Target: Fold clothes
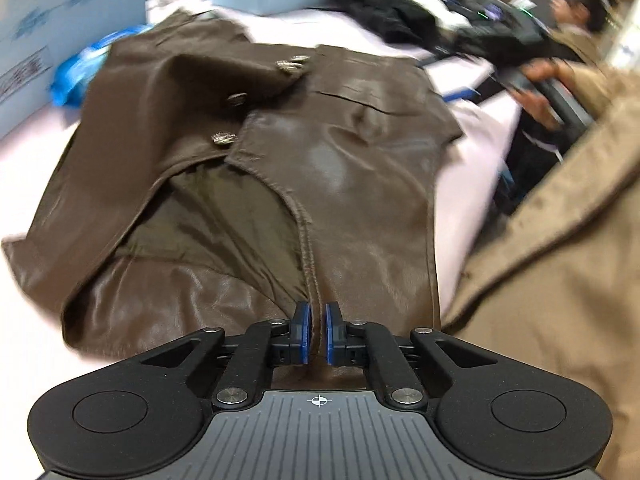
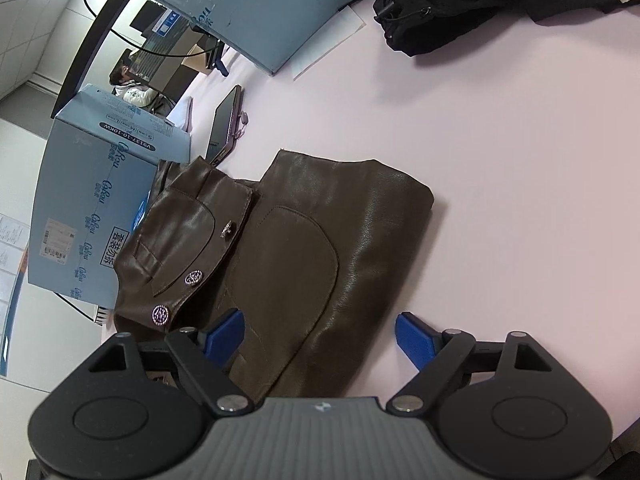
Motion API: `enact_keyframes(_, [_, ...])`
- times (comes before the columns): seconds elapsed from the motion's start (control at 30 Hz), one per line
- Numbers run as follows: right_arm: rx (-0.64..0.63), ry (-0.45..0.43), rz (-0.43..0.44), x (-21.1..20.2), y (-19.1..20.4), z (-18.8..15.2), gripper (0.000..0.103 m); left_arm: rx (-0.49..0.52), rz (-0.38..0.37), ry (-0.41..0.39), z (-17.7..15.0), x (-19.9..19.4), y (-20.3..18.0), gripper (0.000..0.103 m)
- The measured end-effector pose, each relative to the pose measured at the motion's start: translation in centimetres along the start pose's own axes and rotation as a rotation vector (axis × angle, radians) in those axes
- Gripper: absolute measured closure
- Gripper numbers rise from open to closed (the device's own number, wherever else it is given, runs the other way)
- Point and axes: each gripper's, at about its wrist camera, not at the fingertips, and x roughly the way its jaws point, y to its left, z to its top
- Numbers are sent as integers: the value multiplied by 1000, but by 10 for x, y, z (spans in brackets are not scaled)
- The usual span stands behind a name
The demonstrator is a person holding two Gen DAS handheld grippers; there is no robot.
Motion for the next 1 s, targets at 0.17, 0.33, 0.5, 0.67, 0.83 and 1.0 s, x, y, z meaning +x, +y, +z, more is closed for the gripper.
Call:
enact_keyframes(0.17, [25, -45, -7, -1, 0, 6, 17, 3, -6, -54, -11, -37, -2, 97])
enact_keyframes(0.33, [42, -90, -34, 1, -1, 9, 17, -91, 4, 29, -41, -36, 9, 97])
enact_keyframes(0.5, [-72, -64, -94, 13, 17, 10, 16, -176, 25, 33, -41, -38, 16, 90])
enact_keyframes(0.67, [-223, 54, -36, 21, 27, 6, 17, -418, 176, -57, -42, -50, 25, 90])
enact_keyframes(0.83, [15, 79, 144, 22, -9, 27, 44, -680, 324, -151, -34, -36, 28, 88])
enact_keyframes(1.0, [248, 92, 263, 37, -57, 38, 90, -690, 431, -39, -9, -1, 21, 83])
